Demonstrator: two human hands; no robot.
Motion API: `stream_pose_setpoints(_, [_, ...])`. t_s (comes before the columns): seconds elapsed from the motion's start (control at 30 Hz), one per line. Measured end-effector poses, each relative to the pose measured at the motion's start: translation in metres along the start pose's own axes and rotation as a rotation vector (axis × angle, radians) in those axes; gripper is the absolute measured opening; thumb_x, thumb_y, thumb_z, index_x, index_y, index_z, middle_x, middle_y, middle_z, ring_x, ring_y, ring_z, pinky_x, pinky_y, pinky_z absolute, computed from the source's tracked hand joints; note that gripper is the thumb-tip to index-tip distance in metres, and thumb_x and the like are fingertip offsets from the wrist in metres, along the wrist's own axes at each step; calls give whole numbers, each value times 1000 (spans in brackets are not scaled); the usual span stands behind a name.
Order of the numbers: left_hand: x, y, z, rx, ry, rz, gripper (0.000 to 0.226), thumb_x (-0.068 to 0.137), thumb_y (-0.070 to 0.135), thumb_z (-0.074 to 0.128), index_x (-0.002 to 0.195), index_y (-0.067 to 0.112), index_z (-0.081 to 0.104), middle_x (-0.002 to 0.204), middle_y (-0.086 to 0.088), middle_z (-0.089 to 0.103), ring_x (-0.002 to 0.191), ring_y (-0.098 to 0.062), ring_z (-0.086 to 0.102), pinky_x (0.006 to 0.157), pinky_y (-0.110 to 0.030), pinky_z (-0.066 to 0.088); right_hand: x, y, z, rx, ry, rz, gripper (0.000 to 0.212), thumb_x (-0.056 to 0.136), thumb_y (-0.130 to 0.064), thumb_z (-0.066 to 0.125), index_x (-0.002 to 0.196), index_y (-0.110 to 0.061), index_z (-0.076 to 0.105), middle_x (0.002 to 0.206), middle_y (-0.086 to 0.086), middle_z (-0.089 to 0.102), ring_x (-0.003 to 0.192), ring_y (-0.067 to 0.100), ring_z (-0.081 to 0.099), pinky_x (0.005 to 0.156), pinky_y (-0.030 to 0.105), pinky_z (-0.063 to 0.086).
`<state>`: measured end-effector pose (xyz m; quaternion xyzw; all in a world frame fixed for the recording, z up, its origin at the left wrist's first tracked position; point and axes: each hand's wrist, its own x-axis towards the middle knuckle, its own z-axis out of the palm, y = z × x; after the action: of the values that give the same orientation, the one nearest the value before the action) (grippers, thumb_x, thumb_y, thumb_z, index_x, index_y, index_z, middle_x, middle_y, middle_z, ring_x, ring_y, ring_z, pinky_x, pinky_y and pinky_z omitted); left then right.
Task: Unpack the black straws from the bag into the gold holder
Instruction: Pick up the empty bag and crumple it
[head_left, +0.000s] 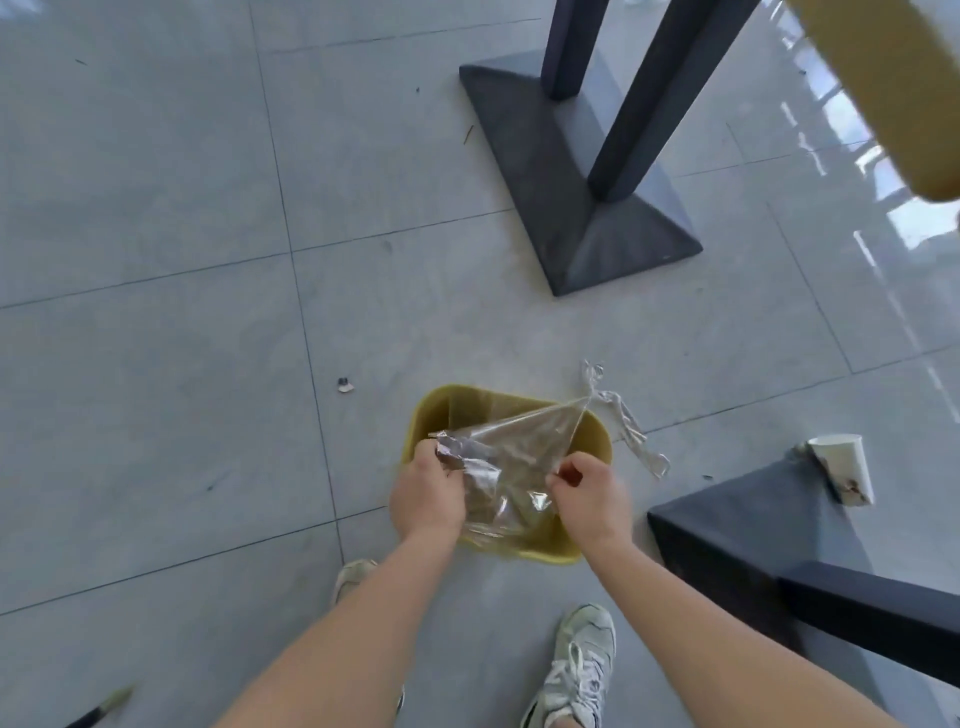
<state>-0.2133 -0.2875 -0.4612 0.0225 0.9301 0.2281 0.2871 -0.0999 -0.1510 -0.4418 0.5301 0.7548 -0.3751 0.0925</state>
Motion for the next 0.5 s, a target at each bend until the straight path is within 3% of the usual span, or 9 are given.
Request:
stream_pose_setpoints(0.07, [10,-3,14,146,3,69,37,93,18,59,129,16,49,105,-9,70,93,-33,64,72,-37,45,11,10,20,-13,-2,36,15,92,-21,67,77,-25,64,72,-6,66,72,17,64,68,35,55])
stream_pose_setpoints(0.17, [22,-4,32,368,-57,152,29,97,18,53,125,16,45,98,-6,68,84,-27,64,61,-36,44,31,20,47,-69,-11,56,17,94,-21,62,77,-24,64,72,-6,66,69,16,64,66,35,57])
stream_pose_setpoints(0.27, [32,-5,47,479,-117,139,35,98,19,51,132,15,45,99,-5,69,88,-27,70,58,-35,49,50,25,65,-110,-9,48,23,93,-16,63,73,-27,61,69,-10,63,63,9,57,50,21,40])
stream_pose_setpoints(0.33, [36,-5,54,508,-152,90,60,97,22,53,151,10,28,113,-8,68,98,-28,69,65,-36,54,61,29,74,-143,-47,46,25,92,-10,61,74,-28,61,69,-9,62,62,8,56,48,19,34])
stream_pose_setpoints(0.4, [36,-6,58,510,-159,63,79,96,28,56,157,7,11,130,-12,60,111,-29,65,80,-39,57,67,32,79,-189,-117,60,21,92,-6,59,82,-24,64,73,-6,63,64,11,57,53,23,41])
stream_pose_setpoints(0.5, [29,-3,52,476,-155,87,78,94,29,57,156,12,12,138,-13,48,116,-30,59,87,-39,56,70,31,76,-237,-142,92,12,93,-9,59,96,-19,65,78,-3,61,66,14,56,64,29,48])
